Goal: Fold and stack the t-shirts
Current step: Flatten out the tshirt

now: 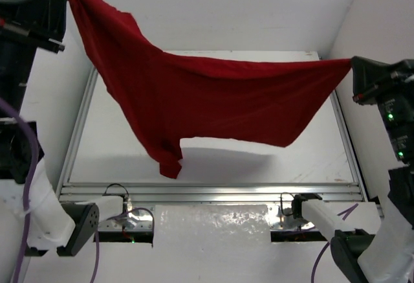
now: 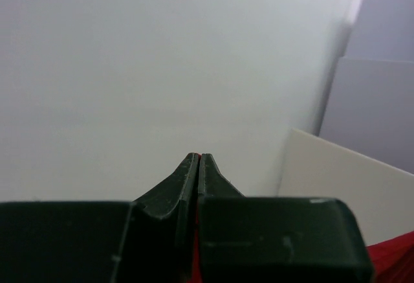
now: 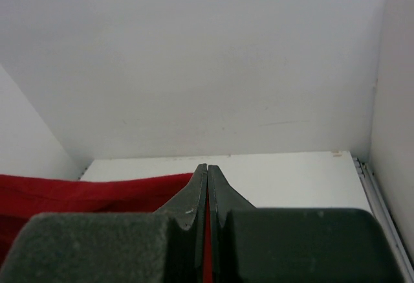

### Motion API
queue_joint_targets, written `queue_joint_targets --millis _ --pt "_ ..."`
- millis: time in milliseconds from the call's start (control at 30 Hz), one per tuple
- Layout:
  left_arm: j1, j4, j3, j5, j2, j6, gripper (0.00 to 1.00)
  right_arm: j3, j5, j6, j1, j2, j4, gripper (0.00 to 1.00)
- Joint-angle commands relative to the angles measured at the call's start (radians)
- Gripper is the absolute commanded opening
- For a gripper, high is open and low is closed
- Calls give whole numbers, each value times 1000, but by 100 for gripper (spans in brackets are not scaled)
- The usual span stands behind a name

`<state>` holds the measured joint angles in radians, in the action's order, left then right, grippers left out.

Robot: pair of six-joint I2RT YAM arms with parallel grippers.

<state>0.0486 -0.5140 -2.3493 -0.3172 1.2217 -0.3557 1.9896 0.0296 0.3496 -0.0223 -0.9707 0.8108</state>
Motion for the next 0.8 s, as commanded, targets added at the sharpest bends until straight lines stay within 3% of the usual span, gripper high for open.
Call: queue_joint_targets --millis 0,100,233,333,600,767 --pt "-35 131 -10 -39 -60 -13 0 121 -26 15 -14 13 51 0" --pt "-108 131 -12 -26 -106 15 0 215 -63 17 -76 24 74 0" --pt "-173 152 38 -43 -197 56 0 158 -131 12 -195 90 25 0" --pt "-204 126 59 21 -214 92 0 131 -149 8 -240 89 18 0" --pt "-216 108 172 191 -212 147 0 9 -218 -55 -243 28 -52 0" --pt "-216 98 249 242 -133 150 0 -196 -299 -93 -243 -9 -130 0"
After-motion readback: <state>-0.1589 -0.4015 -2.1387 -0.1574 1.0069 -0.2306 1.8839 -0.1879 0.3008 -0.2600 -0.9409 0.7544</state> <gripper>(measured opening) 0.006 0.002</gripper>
